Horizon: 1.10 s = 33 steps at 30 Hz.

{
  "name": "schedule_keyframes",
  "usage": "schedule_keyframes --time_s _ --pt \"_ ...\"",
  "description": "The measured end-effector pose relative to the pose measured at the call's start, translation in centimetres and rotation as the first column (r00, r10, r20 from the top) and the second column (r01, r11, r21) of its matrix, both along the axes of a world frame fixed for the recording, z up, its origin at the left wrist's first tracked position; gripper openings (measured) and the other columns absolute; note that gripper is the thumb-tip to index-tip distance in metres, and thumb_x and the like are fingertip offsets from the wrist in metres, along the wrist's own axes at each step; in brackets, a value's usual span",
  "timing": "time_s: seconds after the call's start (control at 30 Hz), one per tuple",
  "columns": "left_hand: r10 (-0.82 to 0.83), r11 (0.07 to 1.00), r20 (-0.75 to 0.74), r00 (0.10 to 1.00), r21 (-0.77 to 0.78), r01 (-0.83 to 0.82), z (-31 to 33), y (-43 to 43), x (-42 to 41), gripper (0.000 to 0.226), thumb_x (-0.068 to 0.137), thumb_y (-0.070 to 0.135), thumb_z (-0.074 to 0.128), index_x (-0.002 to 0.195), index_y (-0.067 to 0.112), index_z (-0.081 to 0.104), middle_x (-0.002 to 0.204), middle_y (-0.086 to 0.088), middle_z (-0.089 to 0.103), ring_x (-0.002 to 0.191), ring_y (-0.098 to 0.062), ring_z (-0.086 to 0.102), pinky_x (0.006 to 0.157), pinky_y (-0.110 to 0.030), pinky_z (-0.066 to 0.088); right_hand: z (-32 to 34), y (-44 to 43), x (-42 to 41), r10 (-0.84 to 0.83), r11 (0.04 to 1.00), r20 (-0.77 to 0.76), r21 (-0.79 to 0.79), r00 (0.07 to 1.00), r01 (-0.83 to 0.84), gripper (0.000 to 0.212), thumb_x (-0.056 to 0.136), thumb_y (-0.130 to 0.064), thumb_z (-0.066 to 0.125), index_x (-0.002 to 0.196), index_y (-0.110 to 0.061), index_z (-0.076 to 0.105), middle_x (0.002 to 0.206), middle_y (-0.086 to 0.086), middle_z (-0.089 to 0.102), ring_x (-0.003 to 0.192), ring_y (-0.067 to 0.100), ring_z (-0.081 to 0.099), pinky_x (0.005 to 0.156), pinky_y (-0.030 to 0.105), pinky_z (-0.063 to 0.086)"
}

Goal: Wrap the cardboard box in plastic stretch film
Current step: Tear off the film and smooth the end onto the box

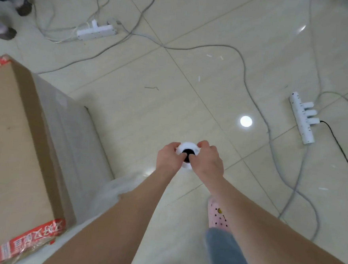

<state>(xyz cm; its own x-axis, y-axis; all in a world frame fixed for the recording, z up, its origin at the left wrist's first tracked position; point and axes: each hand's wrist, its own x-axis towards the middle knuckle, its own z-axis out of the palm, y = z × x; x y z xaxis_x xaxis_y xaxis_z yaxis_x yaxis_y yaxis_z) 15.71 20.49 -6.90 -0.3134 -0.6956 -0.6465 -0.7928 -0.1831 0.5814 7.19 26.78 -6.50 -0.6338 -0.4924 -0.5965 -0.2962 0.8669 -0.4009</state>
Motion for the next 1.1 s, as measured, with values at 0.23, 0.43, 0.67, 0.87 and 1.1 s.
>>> schedule_keyframes --time_s 0.23,0.43,0.67,0.87,1.1 --pt "0.110 0.992 0.110 0.988 0.047 -0.115 0.5 -1.8 -2.1 0.038 0.076 0.007 0.051 0.101 0.027 0.071 0.089 0.007 0.071 0.084 -0.016 0.064 0.068 -0.025 0.050 -0.6 -2.7 -3.1 0.116 0.993 0.093 0.024 0.989 -0.119 0.020 0.079 -0.019 0.056 0.099 -0.018 0.056 0.096 0.003 0.061 0.084 0.025 0.060 0.064 0.028 0.042" --pt "0.252 0.967 0.126 0.959 0.004 -0.255 2.4 -6.6 -3.9 0.038 0.075 0.006 0.049 0.097 0.028 0.072 0.086 0.007 0.071 0.084 -0.017 0.066 0.067 -0.024 0.050 0.7 -8.5 -4.9 0.234 0.972 0.041 -0.013 0.971 -0.234 0.023 0.078 -0.017 0.056 0.101 -0.020 0.058 0.098 0.002 0.063 0.085 0.024 0.059 0.063 0.026 0.036" --pt "0.304 0.952 0.110 0.946 -0.062 -0.299 2.5 -15.4 -5.2 0.028 0.074 0.005 0.049 0.080 0.026 0.068 0.076 0.004 0.065 0.066 -0.018 0.054 0.058 -0.024 0.045 0.7 -17.9 -6.3 0.276 0.959 -0.012 -0.065 0.961 -0.277 0.026 0.077 -0.015 0.056 0.102 -0.020 0.061 0.099 0.003 0.065 0.084 0.025 0.058 0.064 0.026 0.036" --pt "0.303 0.952 0.121 0.945 -0.083 -0.294 0.6 -21.5 -5.8 0.024 0.075 0.006 0.051 0.082 0.020 0.070 0.075 0.004 0.062 0.065 -0.019 0.051 0.050 -0.022 0.038 -0.9 -24.2 -6.8 0.328 0.941 -0.069 -0.063 0.942 -0.333 0.029 0.079 -0.014 0.054 0.106 -0.021 0.063 0.101 0.006 0.065 0.088 0.029 0.060 0.065 0.028 0.039" --pt "0.403 0.915 -0.027 0.915 0.008 -0.403 -0.2 -23.0 -6.0 0.043 0.088 0.007 0.055 0.130 0.017 0.055 0.124 0.000 0.063 0.110 -0.020 0.060 0.090 -0.027 0.047 -1.3 -26.3 -7.2 0.329 0.944 -0.059 -0.013 0.943 -0.330 0.041 0.095 -0.025 0.042 0.136 -0.027 0.043 0.121 0.009 0.051 0.102 0.031 0.055 0.072 0.030 0.034"
